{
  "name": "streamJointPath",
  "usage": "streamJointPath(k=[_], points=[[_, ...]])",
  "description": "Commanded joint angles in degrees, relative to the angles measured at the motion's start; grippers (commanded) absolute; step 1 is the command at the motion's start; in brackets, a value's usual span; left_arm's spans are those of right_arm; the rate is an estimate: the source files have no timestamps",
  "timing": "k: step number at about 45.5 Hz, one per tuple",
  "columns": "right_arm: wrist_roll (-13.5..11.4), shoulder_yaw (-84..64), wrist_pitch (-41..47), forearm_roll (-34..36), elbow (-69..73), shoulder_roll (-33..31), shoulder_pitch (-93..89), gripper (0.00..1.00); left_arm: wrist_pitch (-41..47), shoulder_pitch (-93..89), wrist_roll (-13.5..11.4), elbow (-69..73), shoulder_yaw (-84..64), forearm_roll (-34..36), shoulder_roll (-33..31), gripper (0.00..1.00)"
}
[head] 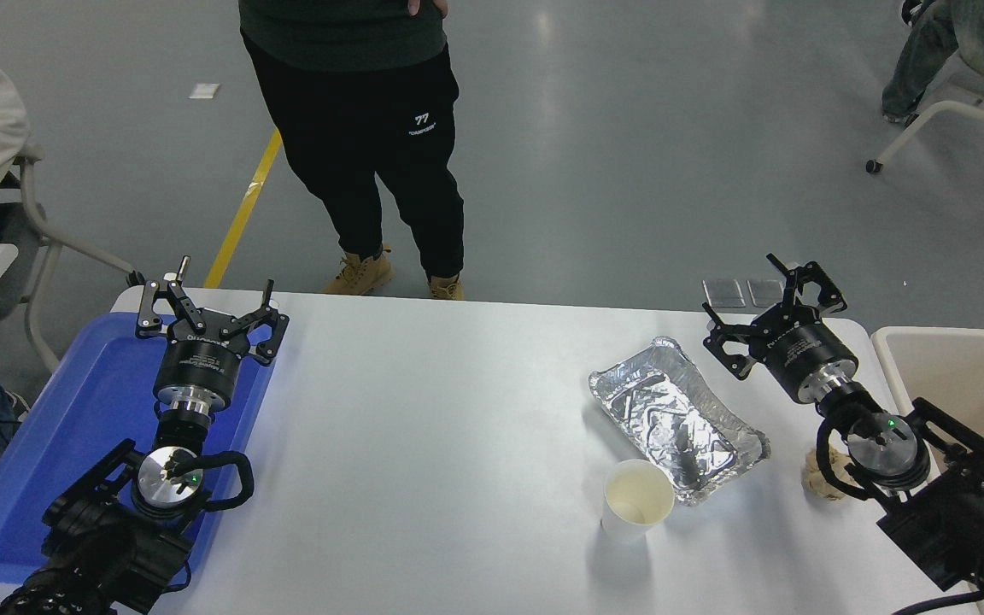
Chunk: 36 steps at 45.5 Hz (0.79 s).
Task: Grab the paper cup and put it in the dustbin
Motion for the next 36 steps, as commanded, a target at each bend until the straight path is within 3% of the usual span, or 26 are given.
streamJointPath(k=[1, 10, 20, 36], points=[[0.0, -5.3, -0.4, -3.1, 2.5, -4.8, 2.4, 1.0, 0.0, 0.0, 0.0, 0.0, 0.0, 0.0, 0.0, 1.0], [0.0, -24.9, -0.4, -3.7, 6.6, -14.1, 9.9, 1.0, 0.0, 0.0, 0.0, 0.0, 0.0, 0.1, 0.0, 1.0], [0.0, -39.5, -0.4, -7.8, 11.8, -18.4, 18.6, 1.0, 0.0, 0.0, 0.1, 0.0, 0.0, 0.1, 0.0, 1.0], [-0.5, -47.2, -0.2, -28.8, 19.1, -22.9, 26.8, 1.0, 0.0, 0.0, 0.1, 0.0, 0.1, 0.1, 0.0, 1.0]])
